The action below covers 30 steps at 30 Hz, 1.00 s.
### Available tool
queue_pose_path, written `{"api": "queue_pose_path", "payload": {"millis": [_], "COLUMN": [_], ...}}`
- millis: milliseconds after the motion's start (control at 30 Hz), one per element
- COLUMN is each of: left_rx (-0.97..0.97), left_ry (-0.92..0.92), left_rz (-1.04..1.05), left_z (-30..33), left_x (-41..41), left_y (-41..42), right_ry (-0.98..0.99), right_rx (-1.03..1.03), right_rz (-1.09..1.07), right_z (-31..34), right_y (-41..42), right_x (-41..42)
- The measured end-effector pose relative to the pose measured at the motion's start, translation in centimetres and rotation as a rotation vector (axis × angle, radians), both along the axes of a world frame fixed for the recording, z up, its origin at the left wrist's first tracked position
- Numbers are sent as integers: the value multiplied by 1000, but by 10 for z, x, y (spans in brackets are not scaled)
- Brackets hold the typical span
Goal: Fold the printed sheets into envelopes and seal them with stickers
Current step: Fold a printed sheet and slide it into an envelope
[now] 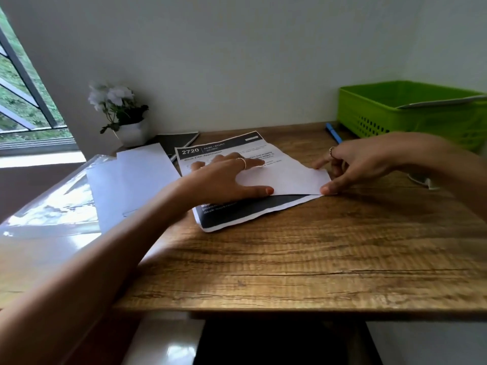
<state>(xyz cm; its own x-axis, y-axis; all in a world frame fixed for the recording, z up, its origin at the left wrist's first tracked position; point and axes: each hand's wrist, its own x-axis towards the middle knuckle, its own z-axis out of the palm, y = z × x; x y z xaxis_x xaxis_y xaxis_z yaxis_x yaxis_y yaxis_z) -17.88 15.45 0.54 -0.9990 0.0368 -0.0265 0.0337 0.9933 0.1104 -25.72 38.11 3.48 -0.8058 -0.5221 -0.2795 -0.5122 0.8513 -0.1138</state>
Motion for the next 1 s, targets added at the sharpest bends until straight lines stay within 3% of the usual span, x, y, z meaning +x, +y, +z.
{"api": "queue_pose_path", "payload": {"millis": [133, 367, 533, 600, 733, 833, 1000], "left_rx": [17, -44, 51, 125, 275, 315, 279], "left_ry": [56, 416, 556, 599, 606, 615, 618], "left_rz": [17, -69, -60, -62, -53, -70, -79], "left_z": [4, 3, 3, 7, 17, 22, 30], "left_x": [5, 5, 0, -1, 2, 4, 9], "left_y": [3, 9, 3, -2, -6, -6, -6], "right_ry": [-7, 33, 68, -31, -494, -604, -596], "right_rx": [-25, -88, -417, -678, -1139, -1178, -1274], "right_rz": [7, -56, -27, -14, -50, -44, -64], "right_z": [0, -5, -5, -5, -7, -12, -18], "right_y": [2, 9, 10, 9, 10, 8, 3], "right_x": [1, 1, 0, 2, 7, 7, 13]}}
